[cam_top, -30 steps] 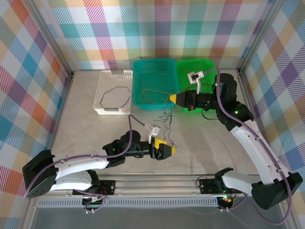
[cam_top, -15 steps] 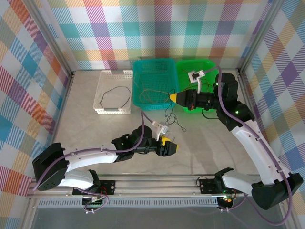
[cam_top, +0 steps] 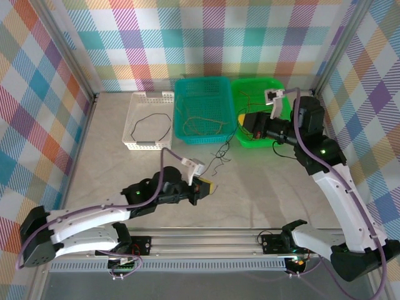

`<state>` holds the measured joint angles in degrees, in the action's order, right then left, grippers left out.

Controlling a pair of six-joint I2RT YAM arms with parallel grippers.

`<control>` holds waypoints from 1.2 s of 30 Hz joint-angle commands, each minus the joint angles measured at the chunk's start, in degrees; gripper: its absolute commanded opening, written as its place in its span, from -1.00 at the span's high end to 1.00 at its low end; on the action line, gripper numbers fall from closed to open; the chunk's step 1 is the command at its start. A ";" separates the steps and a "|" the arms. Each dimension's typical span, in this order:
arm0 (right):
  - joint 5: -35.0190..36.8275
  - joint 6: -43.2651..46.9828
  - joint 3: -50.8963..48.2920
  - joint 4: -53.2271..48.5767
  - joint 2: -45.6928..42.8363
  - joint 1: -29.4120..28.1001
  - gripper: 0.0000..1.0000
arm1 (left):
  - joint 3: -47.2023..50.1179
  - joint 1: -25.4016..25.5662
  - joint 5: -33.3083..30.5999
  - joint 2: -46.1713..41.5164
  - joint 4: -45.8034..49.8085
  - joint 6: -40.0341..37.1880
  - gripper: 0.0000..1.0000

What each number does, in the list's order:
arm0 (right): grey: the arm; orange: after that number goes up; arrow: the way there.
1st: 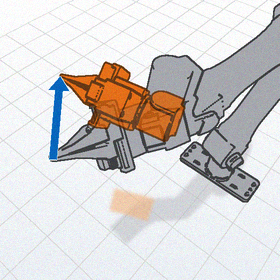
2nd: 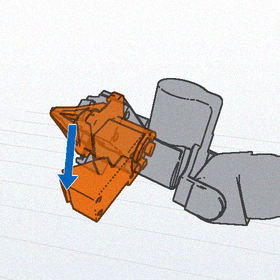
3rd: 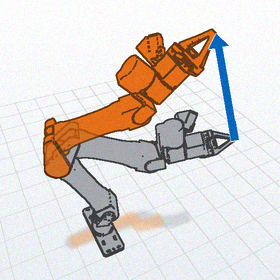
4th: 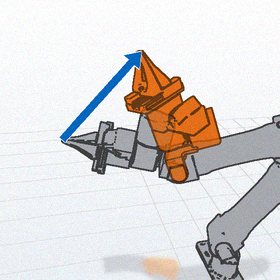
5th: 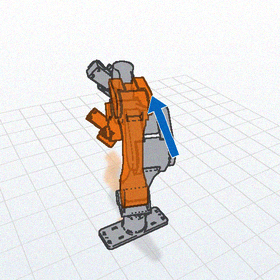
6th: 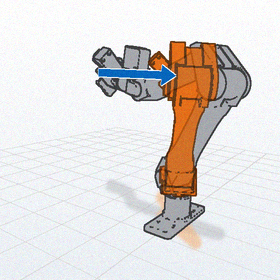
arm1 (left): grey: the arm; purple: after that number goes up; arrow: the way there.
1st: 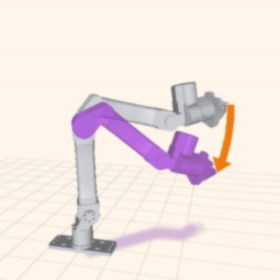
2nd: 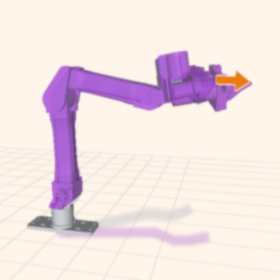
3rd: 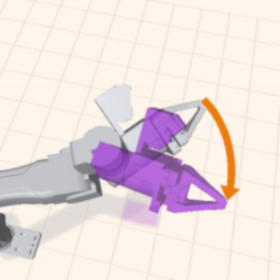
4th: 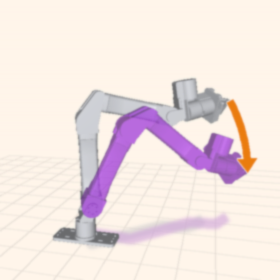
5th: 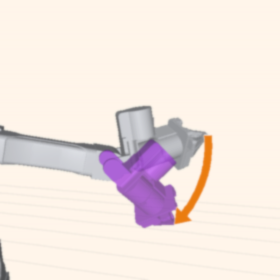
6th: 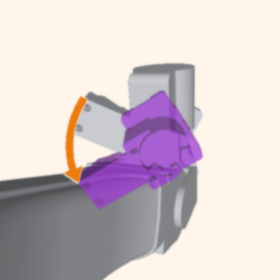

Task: Untangle the cables

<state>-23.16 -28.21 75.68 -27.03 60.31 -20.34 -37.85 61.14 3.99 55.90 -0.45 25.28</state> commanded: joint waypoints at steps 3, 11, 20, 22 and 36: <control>16.44 -1.39 -2.29 -3.92 -4.46 3.88 1.00 | 2.07 -1.78 -7.16 -13.56 14.13 2.84 1.00; 22.81 -4.31 -9.58 -6.52 -8.10 10.27 1.00 | -6.72 -4.60 -14.04 -28.67 34.34 2.07 1.00; 26.98 -4.97 -17.13 -10.63 -12.75 20.45 1.00 | -23.07 -4.89 -22.88 -29.34 46.66 -8.45 1.00; 23.53 -5.18 -18.12 -11.39 -12.11 24.69 1.00 | -25.52 -4.89 -25.23 -29.05 48.28 -10.03 1.00; 13.37 -5.94 -22.44 -6.59 -17.01 26.34 1.00 | -39.58 -7.86 -30.08 -9.55 33.23 -24.77 1.00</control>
<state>-6.00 -33.56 53.54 -36.10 44.42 5.98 -74.35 55.59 -25.85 41.56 39.62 6.48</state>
